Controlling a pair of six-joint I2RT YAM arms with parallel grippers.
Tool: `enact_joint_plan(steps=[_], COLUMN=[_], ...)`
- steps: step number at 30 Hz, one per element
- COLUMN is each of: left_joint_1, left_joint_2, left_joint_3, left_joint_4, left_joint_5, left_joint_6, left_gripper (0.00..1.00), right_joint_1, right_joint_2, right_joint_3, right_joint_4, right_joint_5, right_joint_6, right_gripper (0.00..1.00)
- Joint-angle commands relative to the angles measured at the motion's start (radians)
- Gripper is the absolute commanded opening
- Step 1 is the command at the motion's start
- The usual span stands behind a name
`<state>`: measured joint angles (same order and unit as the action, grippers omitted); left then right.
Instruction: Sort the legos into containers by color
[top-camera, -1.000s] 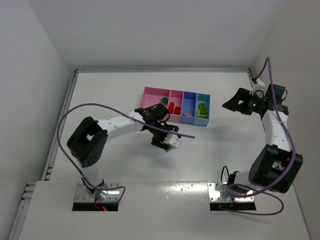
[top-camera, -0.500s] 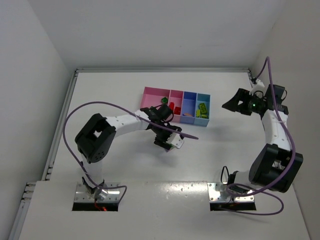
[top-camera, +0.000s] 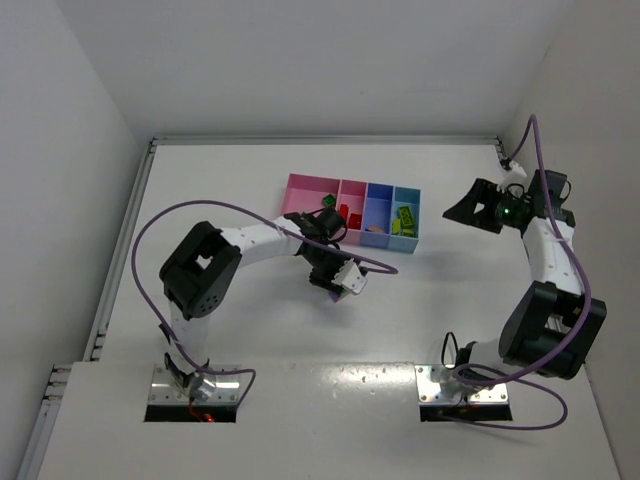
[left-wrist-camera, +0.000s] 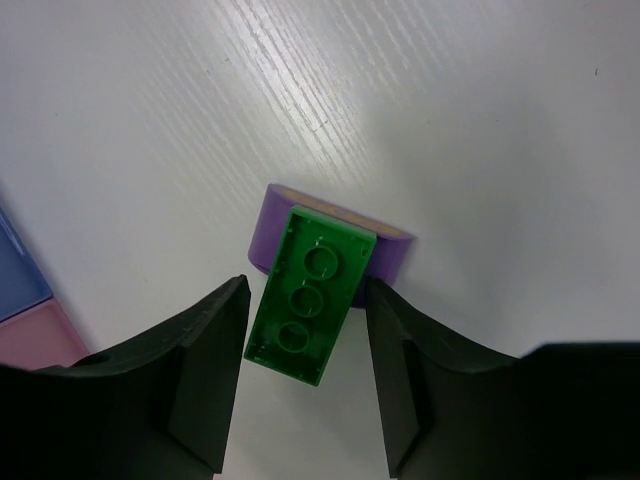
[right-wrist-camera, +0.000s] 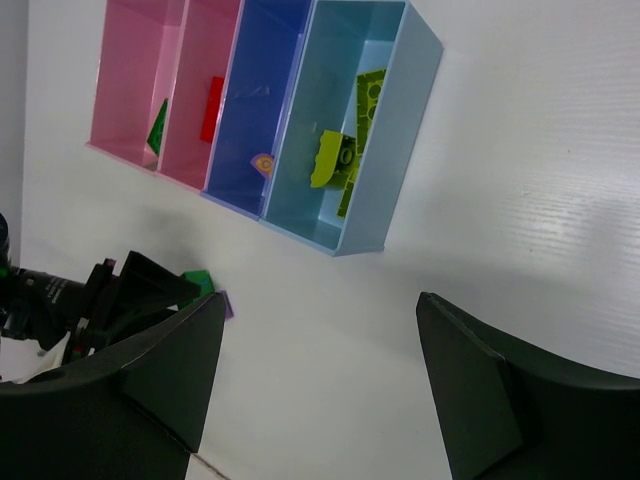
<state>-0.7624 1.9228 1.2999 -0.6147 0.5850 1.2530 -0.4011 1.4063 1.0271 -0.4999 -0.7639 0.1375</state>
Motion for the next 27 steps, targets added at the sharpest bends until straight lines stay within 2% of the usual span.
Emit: enact_joint_plan(steps=[1,13,16,17,20,23,24,26,27], left_joint_1=[0.012,0.021,0.031,0.031,0.031,0.052,0.076,0.1,0.11], left_joint_2=[0.015,0.044,0.044,0.044,0.044,0.007,-0.026,-0.079,-0.112], left_joint_3=[0.036,0.036,0.036,0.036,0.036,0.027,0.001,-0.042,-0.119], left_joint_4=[-0.01,-0.028,-0.028,-0.028,-0.028,0.062,0.096,0.266,0.35], left_joint_5=[0.058,0.067,0.067,0.067,0.11,0.2,0.237,0.323,0.338], left_joint_6=[0.033,0.033,0.002,-0.007,-0.081,-0.291,-0.431,-0.614,-0.712], left_gripper=[0.54,0.52,0.41,0.33,0.2,0.11,0.09,0.06,0.06], right_joint_1=[0.005,0.005,0.005,0.005,0.016,0.053,0.085,0.125,0.161], right_joint_2=[0.0,0.01,0.01,0.01,0.01,-0.012,-0.023,-0.047,-0.056], right_joint_3=[0.037,0.047,0.047,0.047,0.047,0.008,-0.008,-0.056,-0.068], right_joint_4=[0.018,0.018,0.018,0.018,0.018,0.047,0.104,0.161,0.205], right_joint_5=[-0.003,-0.003,-0.003,-0.003,-0.043,-0.147,-0.164,-0.19,-0.202], right_joint_6=[-0.016,-0.016,-0.016,-0.016,-0.016,0.014,0.039,0.086,0.13], right_gripper=[0.78,0.78,0.78,0.78,0.78,0.78,0.78,0.78,0.78])
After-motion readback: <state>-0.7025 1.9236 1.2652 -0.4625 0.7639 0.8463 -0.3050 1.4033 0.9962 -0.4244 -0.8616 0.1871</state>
